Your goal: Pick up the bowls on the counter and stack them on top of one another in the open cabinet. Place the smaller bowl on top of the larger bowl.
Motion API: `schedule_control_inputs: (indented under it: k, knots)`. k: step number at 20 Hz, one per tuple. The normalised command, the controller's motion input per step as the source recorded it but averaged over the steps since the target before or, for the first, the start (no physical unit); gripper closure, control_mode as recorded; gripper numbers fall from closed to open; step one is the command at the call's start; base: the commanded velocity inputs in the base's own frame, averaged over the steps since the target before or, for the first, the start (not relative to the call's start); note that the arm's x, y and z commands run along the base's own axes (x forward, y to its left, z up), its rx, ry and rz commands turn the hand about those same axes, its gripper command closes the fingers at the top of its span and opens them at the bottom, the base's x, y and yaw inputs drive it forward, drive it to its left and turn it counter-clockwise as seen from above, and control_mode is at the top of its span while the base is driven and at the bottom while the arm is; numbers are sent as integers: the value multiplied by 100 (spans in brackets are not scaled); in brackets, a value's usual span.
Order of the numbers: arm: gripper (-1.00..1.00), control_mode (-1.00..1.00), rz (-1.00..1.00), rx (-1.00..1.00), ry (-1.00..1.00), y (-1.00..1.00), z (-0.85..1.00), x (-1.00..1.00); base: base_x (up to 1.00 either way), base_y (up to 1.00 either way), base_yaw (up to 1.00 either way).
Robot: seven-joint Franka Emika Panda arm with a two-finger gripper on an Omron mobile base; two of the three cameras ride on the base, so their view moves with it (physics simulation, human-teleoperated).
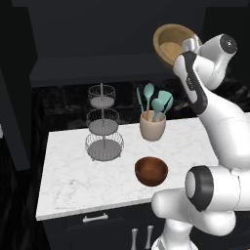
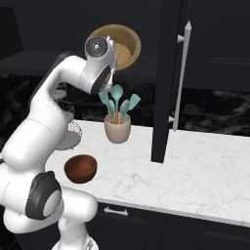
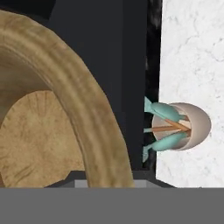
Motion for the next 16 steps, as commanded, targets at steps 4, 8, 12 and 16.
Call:
schedule_control_inputs:
  k: [4, 8, 12, 16]
  knots:
    - [100, -100, 0, 0, 0, 0, 0, 67, 0, 0, 0]
    - [100, -100, 0, 0, 0, 0, -9, 50, 0, 0, 0]
    - [100, -100, 0, 0, 0, 0, -17, 34, 0, 0, 0]
    - [-100, -100, 0, -1, 0, 5, -36, 3, 0, 0, 0]
